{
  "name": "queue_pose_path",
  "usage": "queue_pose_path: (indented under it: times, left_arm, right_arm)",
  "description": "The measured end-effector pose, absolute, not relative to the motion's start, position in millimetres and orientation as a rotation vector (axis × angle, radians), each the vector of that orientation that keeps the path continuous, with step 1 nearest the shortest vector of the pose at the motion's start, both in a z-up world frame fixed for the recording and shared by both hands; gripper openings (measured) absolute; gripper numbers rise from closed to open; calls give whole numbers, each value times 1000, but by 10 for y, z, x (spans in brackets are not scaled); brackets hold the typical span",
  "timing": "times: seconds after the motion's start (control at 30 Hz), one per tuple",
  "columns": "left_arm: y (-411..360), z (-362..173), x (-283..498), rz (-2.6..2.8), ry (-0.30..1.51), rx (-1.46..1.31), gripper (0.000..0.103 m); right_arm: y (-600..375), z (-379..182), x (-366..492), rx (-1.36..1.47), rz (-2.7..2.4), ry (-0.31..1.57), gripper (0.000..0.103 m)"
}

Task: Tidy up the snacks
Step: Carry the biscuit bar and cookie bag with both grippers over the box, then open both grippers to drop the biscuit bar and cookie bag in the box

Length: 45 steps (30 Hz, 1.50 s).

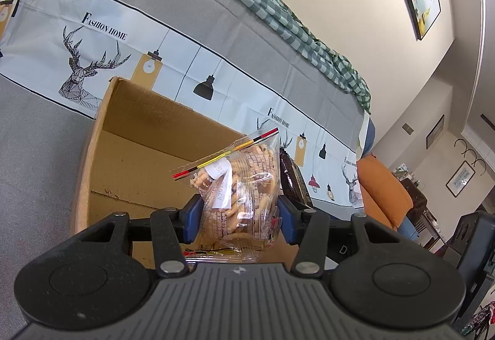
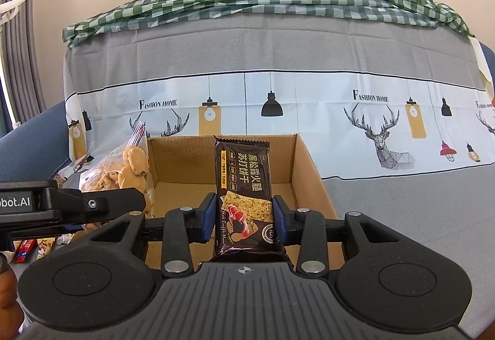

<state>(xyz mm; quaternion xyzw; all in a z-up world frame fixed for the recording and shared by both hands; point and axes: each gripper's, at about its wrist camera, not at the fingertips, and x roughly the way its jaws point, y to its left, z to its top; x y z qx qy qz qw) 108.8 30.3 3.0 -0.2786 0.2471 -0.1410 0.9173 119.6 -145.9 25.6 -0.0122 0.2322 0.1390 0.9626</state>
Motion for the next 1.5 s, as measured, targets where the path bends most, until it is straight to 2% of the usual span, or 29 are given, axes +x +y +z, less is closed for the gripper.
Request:
queue_pose_path:
  times: [0.87, 0.93, 1.0, 1.13, 1.5]
  left_arm:
    - [292, 38, 1092, -294, 507, -576, 56]
    - [300, 46, 1099, -291, 514, -586, 58]
    - [321, 51, 1105, -283, 521, -599, 70]
    - [350, 57, 1106, -272, 519, -611, 70]
    - [336, 57, 1105, -271, 515, -598, 70]
  right_arm:
    - [-1457, 257, 1190, -26, 285, 469, 40]
    - [-1452, 257, 1186, -25, 285, 469, 40]
    - [-1447, 260, 1183, -28, 288, 464, 40]
    - [-1438, 247, 1195, -34, 293, 471, 49]
    - [-1396, 231, 1205, -56, 285, 472, 52]
